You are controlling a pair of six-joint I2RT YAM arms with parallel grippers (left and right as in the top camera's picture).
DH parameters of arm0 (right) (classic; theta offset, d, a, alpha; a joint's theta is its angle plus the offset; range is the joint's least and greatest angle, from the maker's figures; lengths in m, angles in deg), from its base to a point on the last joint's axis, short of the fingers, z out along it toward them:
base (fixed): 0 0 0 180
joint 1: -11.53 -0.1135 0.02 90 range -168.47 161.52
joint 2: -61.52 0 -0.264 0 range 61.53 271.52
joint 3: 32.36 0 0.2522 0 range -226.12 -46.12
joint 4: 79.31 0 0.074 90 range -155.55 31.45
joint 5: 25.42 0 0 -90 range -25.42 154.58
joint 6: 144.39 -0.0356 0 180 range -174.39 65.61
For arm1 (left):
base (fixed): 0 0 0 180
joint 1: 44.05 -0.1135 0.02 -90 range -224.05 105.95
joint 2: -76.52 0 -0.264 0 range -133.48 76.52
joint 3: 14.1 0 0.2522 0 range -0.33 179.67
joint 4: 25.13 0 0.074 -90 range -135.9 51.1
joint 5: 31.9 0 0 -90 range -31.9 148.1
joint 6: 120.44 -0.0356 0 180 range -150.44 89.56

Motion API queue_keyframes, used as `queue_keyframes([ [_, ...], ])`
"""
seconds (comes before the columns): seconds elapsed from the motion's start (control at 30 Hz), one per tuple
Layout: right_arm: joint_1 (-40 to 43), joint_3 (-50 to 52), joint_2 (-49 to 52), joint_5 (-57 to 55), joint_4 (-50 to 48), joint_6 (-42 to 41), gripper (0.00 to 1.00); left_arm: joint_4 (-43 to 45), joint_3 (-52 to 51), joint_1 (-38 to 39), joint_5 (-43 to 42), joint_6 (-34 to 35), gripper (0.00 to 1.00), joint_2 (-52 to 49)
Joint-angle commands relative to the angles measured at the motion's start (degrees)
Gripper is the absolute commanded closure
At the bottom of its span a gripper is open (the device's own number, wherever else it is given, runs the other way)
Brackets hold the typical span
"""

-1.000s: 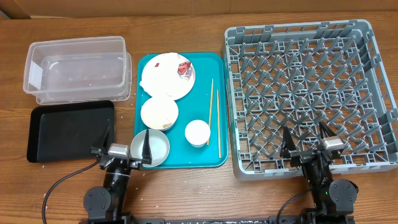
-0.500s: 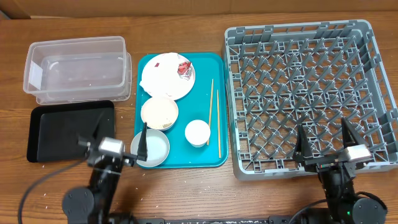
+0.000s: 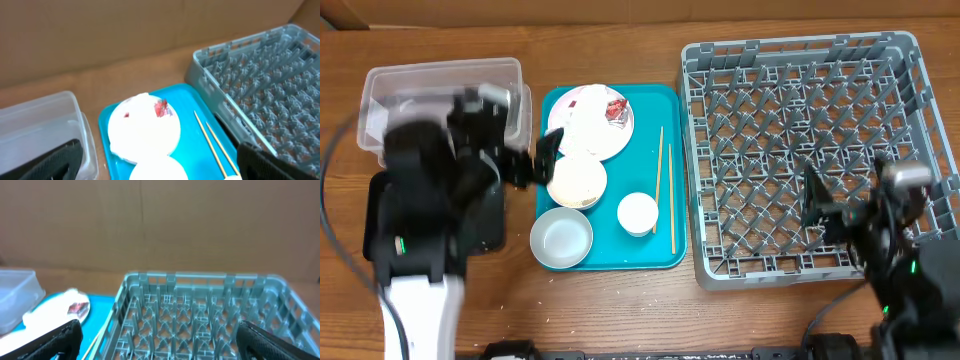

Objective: Sort waste into correct bins and load items into the dishwasher
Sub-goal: 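Reach left gripper to the tissue waste on the plate and grasp it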

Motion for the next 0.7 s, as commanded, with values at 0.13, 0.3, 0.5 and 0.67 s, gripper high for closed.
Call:
queue_keyframes([
  [0.13,0.4,-19.2,21.1,3.5,13.4,0.1,0.00,-23.1,29.3,4.5,2.0,-9.0,0.00,-25.8],
  [0.3,0.4,-20.3,29.0,9.9,14.2,0.1,0.00,-24.7,34.9,7.6,5.9,-9.0,0.00,-35.7],
  [0.5,0.4,-20.3,36.2,15.2,18.0,-0.2,0.00,-20.9,34.9,9.1,4.8,-8.6,0.00,-45.6],
  [0.67,0.4,-20.2,38.2,15.1,19.3,-0.2,0.00,-14.0,34.9,9.9,9.2,-8.2,0.00,-52.7],
])
